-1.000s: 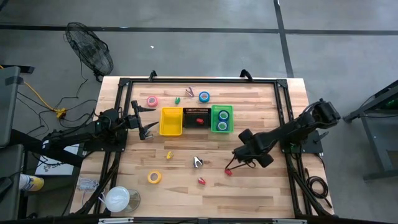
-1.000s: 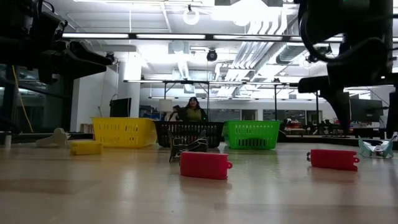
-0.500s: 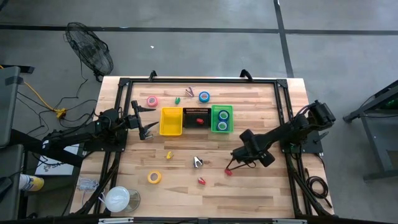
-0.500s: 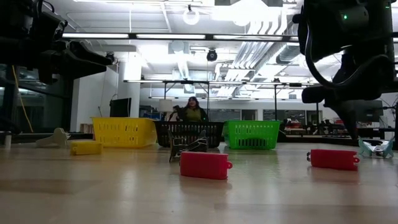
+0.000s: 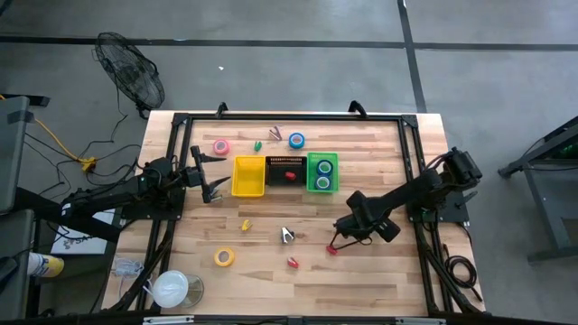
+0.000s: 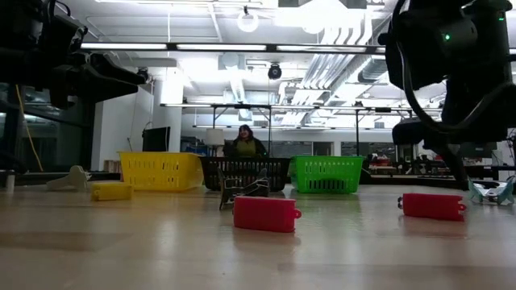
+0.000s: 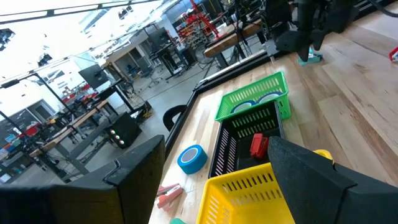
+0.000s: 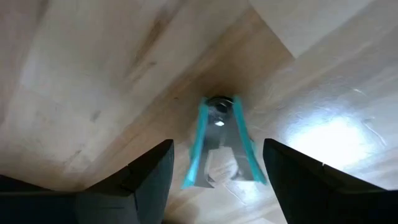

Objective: Pick and place Stapler, Stapler remover, tape
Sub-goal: Put the blue staple remover into the yellow bin

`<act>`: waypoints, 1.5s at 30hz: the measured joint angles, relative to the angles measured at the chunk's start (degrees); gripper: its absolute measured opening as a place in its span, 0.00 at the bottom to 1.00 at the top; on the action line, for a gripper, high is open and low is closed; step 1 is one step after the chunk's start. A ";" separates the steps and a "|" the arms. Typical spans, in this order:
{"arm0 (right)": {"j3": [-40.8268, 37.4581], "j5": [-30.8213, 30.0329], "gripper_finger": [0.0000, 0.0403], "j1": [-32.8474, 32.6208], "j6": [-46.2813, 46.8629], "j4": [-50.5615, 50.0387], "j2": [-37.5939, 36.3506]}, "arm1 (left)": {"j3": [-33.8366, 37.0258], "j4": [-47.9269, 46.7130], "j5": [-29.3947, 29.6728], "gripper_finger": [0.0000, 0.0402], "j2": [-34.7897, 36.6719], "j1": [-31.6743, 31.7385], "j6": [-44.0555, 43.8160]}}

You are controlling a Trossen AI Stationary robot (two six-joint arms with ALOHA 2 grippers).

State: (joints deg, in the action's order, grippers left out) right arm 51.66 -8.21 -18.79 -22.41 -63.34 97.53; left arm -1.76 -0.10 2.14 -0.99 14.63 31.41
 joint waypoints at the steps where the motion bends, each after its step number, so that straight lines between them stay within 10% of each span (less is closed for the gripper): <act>1: 0.00 -0.28 0.59 0.16 0.00 -0.02 0.01 | 0.02 0.00 -0.01 0.70 0.02 0.00 0.01; 26: -3.85 0.08 0.55 0.53 1.85 3.14 -0.04 | 0.00 0.00 -0.01 0.70 0.02 -0.02 0.01; 45: -2.37 -0.49 0.29 0.55 7.07 4.45 0.10 | 0.01 0.00 -0.01 0.70 0.02 0.00 -0.01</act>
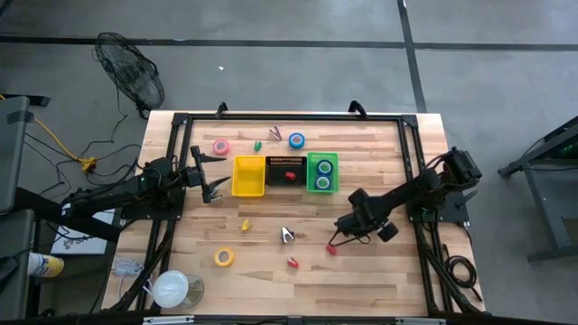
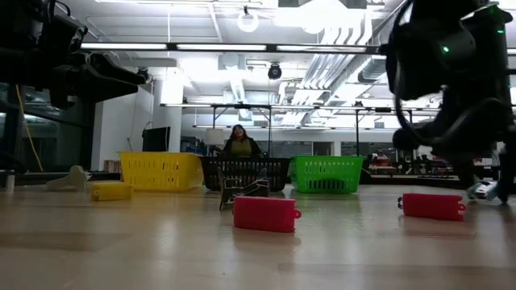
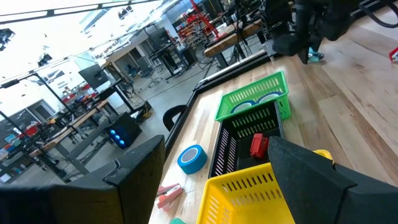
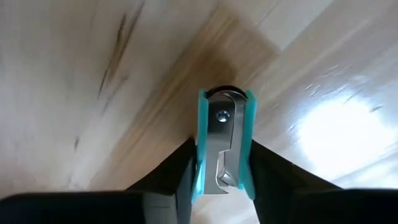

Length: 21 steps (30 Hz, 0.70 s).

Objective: Pick and place Stapler, Stapler remover, tape
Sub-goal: Put the blue staple remover into the yellow bin

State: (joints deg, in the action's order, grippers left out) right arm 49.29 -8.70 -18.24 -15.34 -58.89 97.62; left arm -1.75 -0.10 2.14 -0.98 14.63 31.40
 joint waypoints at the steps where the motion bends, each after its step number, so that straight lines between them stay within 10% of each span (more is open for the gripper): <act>1: 0.47 -0.24 0.29 0.00 0.92 0.03 0.00 | -0.01 0.00 0.01 0.70 -0.02 -0.02 0.00; 21: 7.89 -8.03 0.22 -0.15 26.70 -4.92 -0.22 | 0.00 0.00 0.00 0.70 -0.01 -0.01 0.02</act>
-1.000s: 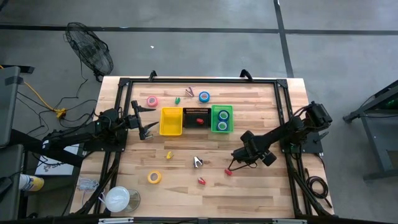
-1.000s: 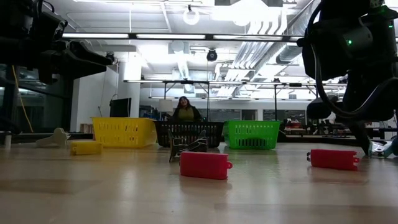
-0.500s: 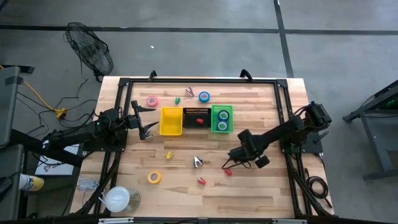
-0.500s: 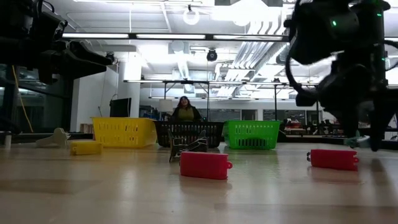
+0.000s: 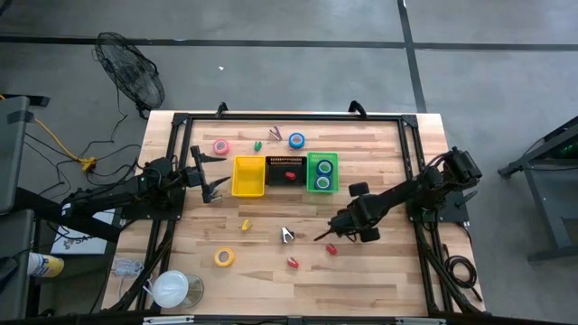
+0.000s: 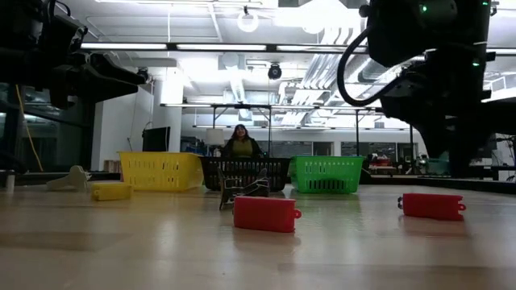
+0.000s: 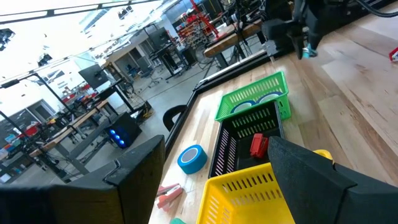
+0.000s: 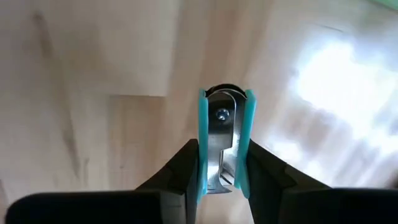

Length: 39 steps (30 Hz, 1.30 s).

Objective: Pick and place Stapler, Stapler remover, tape
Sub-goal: Put the blue staple remover into the yellow bin

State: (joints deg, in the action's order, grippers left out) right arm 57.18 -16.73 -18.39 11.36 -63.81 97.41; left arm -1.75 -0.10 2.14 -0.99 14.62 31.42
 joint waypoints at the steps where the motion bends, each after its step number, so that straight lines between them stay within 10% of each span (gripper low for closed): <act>1: 0.41 -0.95 0.22 -0.08 1.06 -0.80 -0.02 | -0.01 0.00 -0.01 0.70 0.02 -0.01 0.00; 39: 5.78 -20.94 0.22 7.27 2.60 5.75 -0.11 | 0.01 0.02 -0.01 0.70 0.02 -0.01 -1.77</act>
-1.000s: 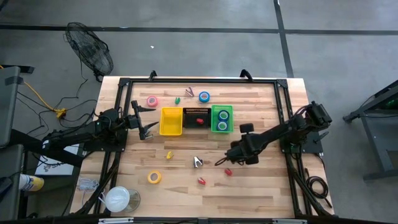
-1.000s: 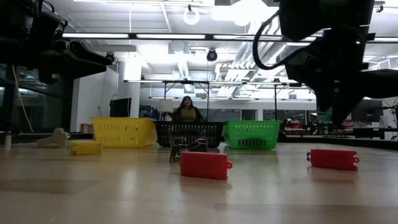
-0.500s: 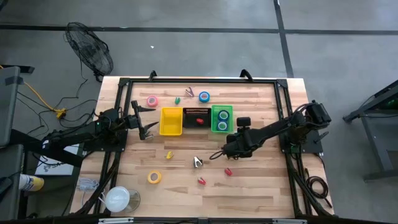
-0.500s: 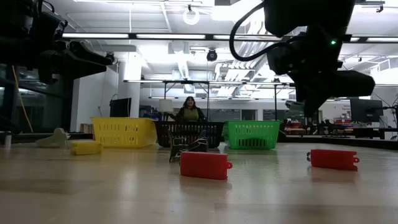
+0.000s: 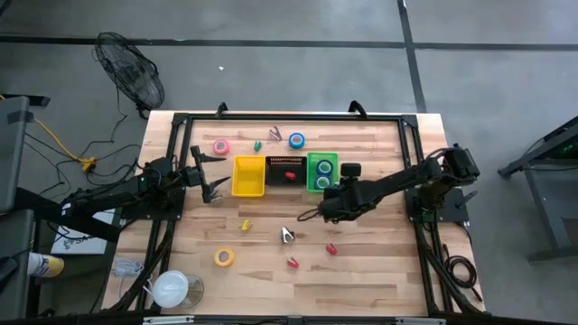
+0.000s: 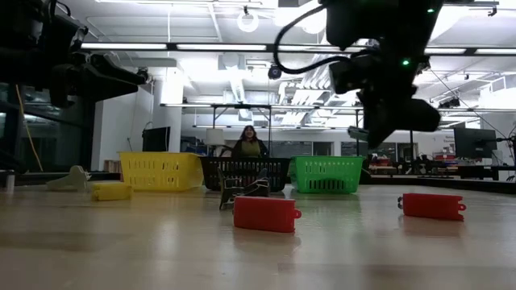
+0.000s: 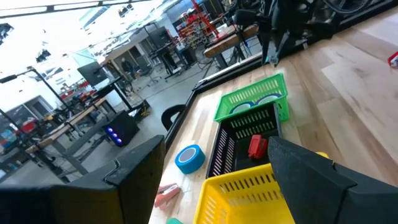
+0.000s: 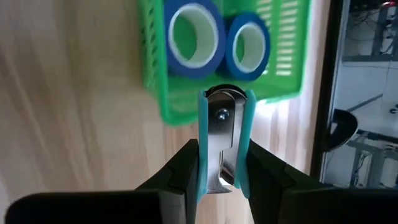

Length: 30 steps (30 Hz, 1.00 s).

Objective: Pick and place Stapler, Stapler remover, tape
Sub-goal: Put the blue staple remover into the yellow bin

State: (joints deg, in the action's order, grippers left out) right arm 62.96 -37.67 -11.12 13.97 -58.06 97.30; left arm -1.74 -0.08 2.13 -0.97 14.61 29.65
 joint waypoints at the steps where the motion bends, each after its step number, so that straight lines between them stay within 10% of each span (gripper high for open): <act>1: 0.00 -0.32 0.22 0.37 -0.66 0.80 0.00 | -0.02 0.00 0.00 0.70 0.00 0.00 -0.01; 19: 5.58 -2.61 0.22 6.25 -13.58 11.60 0.00 | -2.17 0.40 2.00 0.70 -2.16 0.02 5.19; 30: 8.50 2.28 0.22 10.36 -29.65 35.73 0.00 | -8.67 9.38 2.67 0.70 -23.67 0.02 13.26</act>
State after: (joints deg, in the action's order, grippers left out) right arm 71.46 -35.39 -0.76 -15.68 -22.33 97.30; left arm -10.41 9.31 4.80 -24.64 14.63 42.92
